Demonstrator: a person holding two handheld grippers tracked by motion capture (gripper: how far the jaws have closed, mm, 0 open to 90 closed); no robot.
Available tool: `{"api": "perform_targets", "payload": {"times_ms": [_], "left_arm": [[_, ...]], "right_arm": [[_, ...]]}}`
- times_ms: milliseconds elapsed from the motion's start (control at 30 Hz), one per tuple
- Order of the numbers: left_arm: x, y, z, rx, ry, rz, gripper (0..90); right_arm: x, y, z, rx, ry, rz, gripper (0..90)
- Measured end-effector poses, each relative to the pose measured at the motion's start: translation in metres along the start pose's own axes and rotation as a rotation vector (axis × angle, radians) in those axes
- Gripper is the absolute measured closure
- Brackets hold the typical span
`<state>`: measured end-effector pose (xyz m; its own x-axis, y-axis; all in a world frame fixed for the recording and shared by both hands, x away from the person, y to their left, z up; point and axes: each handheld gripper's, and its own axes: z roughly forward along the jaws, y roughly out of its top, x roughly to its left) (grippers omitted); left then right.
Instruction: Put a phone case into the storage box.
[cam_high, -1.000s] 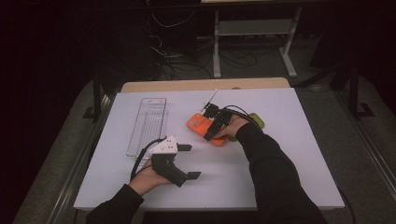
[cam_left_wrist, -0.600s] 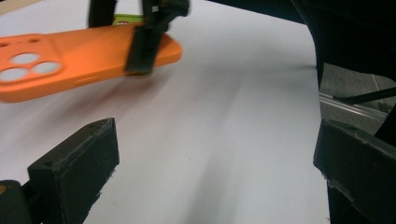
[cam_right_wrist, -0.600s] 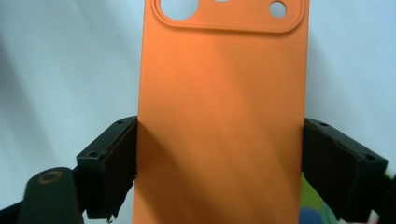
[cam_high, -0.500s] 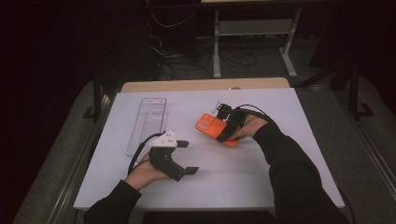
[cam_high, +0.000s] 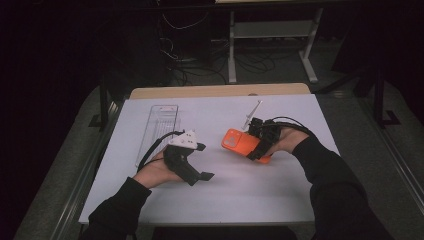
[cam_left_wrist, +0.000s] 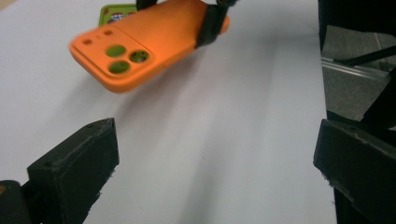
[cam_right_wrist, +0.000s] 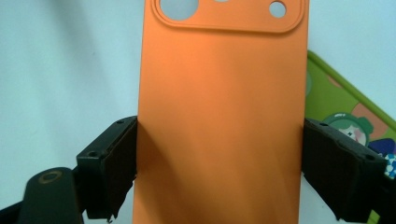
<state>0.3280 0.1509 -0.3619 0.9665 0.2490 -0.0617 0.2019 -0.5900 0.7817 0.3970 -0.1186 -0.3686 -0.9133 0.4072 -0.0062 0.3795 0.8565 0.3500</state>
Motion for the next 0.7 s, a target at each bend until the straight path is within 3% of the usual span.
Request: {"api": "perform_targets", "payload": {"times_ms": [300, 600, 700], "left_arm": [[0.009, 0.013, 0.003, 0.044, -0.016, 0.076, 0.0], [0.019, 0.017, 0.003, 0.057, -0.047, 0.098, 0.0], [0.021, 0.017, 0.005, 0.082, -0.055, 0.11, 0.0]], "right_arm": [[0.014, -0.004, 0.0, 0.047, 0.01, -0.058, 15.2], [0.027, -0.002, 0.0, 0.061, 0.036, -0.116, 15.2], [0.032, 0.0, 0.0, 0.063, 0.045, -0.138, 15.2]]}}
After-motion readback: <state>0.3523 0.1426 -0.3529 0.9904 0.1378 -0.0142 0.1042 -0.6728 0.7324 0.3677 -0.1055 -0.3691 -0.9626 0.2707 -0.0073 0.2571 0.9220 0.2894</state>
